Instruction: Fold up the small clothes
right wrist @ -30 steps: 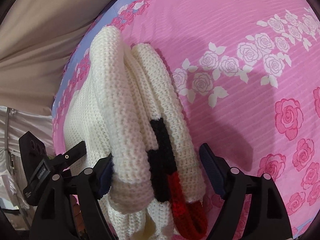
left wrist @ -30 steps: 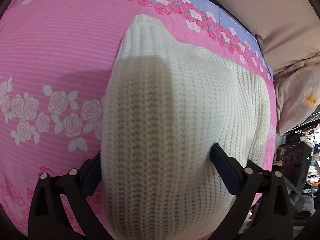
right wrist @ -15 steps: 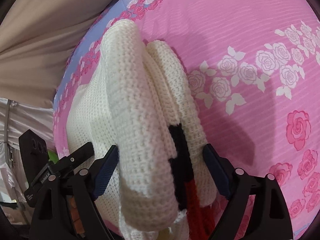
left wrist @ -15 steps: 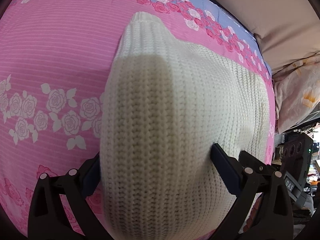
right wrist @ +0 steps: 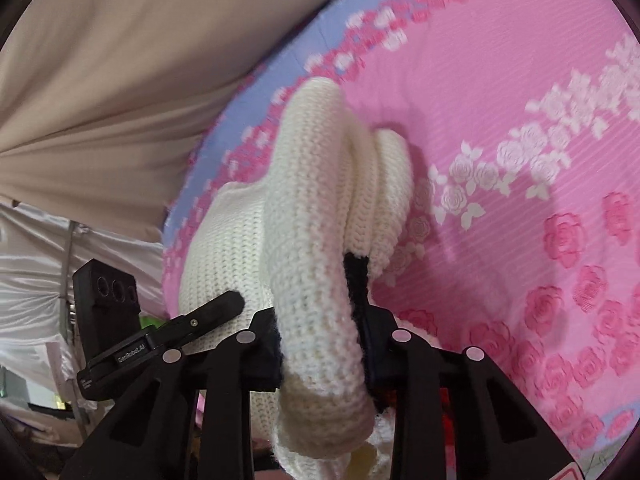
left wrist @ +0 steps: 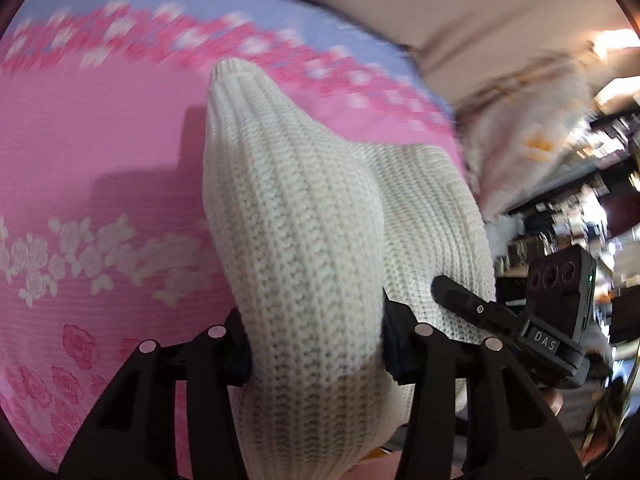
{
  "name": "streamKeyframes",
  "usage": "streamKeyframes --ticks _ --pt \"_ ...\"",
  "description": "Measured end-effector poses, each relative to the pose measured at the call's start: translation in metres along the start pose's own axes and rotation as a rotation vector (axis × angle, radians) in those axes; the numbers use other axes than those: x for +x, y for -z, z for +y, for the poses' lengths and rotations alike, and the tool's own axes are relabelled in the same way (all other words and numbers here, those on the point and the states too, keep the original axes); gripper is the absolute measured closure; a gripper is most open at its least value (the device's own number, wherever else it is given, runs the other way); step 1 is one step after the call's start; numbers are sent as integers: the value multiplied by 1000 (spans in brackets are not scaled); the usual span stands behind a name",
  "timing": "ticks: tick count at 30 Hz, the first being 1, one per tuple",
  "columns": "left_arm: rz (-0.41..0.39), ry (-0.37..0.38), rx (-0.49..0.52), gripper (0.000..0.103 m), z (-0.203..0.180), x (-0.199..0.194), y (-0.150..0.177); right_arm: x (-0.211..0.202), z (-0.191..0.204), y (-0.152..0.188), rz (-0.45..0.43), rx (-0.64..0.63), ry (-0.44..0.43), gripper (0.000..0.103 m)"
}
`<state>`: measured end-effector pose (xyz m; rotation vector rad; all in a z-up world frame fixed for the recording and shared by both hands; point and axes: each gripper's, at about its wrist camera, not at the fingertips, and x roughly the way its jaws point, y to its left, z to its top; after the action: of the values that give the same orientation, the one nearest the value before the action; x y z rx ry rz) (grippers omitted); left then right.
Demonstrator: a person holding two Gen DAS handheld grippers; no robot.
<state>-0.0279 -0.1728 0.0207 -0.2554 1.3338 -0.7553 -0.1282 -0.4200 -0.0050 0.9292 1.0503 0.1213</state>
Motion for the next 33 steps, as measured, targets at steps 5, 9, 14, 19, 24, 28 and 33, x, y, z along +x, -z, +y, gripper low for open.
streamKeyframes --ticks 5,9,14,19,24,28,33 --pt "-99 101 131 57 -51 -57 -8 -83 41 3 -137 -106 -16 75" --pt "-241 122 232 56 -67 -135 -22 -125 97 1 -249 -215 -74 75" --pt "-387 43 274 48 -45 -219 -41 -129 182 1 -336 -353 -179 73" --pt "-408 -161 199 11 40 -212 -50 -42 210 -7 -317 -411 -116 56" --pt "-222 -339 -71 15 171 -137 -23 77 156 14 -180 -367 220 54" --pt "-200 -299 -225 17 218 -126 7 110 129 48 -95 -317 295 54" --pt "-210 -330 -151 15 208 -114 0 135 117 43 -47 -222 225 53"
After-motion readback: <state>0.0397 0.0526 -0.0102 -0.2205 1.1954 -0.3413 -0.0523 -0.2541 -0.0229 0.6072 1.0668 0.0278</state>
